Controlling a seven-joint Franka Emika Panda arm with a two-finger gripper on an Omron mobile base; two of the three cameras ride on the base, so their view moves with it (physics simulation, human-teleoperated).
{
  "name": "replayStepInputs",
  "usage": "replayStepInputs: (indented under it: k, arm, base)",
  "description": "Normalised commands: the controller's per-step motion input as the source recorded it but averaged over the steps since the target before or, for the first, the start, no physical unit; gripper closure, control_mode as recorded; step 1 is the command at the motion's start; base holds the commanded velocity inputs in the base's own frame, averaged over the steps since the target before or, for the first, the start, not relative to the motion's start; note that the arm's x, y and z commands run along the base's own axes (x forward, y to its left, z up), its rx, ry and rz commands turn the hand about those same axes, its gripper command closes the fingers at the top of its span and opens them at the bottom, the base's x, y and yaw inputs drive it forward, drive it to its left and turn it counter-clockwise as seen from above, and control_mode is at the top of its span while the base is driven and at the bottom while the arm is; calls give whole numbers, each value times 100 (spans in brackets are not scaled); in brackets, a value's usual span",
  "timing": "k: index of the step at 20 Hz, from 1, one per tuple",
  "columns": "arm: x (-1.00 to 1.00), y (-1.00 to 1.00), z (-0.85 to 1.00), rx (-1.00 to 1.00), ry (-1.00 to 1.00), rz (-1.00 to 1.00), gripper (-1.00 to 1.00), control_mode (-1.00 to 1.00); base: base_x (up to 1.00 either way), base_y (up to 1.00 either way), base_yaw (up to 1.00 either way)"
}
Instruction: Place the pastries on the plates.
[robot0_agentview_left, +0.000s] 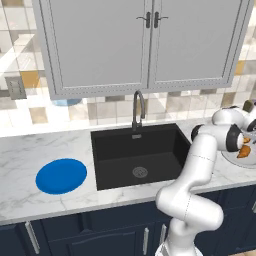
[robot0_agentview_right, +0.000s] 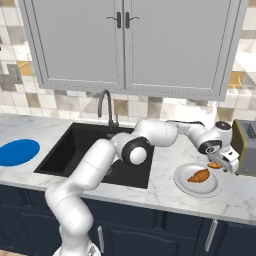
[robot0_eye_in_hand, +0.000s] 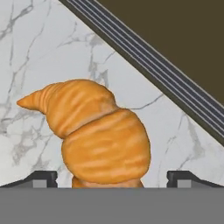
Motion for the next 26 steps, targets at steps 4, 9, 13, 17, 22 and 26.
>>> replayStepInputs:
  k: [4,9,13,17,22,26]
  arm:
    - [36,-1,-32,0,8,3,100,-100]
    - [6,3,-1,0,0,2,100,-100]
    - [-14,33,19,-1,0,0,100,-100]
    - [-28,31,58,-7,-2,0,100,-100]
    - [-48,41,25,-8,0,0,100,-100]
    - [-48,58,0,-5,0,0,100,-100]
  base:
    - [0,0,0]
    - [0,0,0]
    - [0,0,0]
    - [0,0,0]
    - [0,0,0]
    - [0,0,0]
